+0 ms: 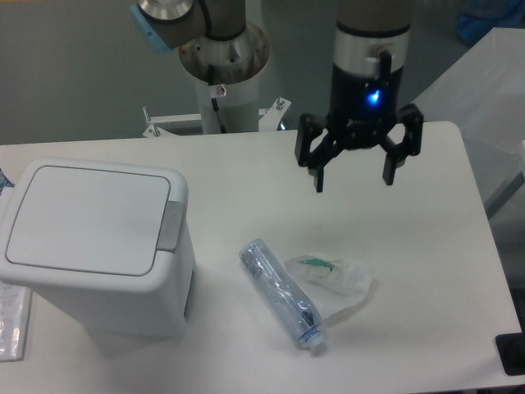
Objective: Open the trash can
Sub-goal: 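Move the open gripper toward the grey button on the trash can, then lower the gripper onto the grey button to press it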
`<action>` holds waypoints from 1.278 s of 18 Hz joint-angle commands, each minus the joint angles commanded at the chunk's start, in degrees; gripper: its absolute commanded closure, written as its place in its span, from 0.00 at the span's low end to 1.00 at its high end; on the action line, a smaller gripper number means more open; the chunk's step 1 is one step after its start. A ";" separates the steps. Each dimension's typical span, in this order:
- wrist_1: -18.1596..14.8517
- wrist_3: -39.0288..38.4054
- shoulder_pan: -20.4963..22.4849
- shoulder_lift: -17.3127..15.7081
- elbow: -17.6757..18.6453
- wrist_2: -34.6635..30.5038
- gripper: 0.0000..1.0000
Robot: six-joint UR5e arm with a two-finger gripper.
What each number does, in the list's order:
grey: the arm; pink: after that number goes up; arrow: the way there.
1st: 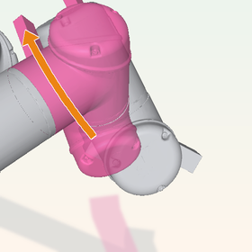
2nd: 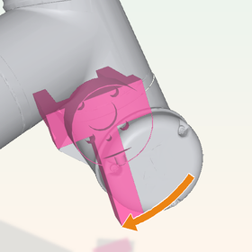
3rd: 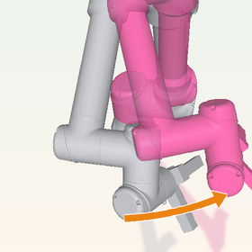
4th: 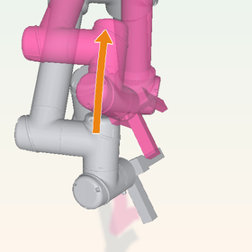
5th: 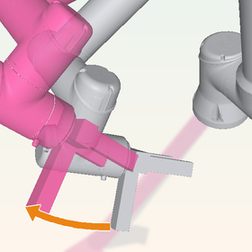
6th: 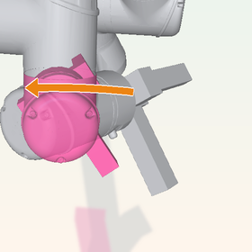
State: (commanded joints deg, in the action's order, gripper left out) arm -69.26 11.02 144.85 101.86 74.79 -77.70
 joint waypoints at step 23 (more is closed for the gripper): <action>0.27 -10.76 -9.76 -2.46 9.40 5.19 0.00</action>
State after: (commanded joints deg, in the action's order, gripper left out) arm -68.99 0.26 135.09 99.41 84.20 -72.51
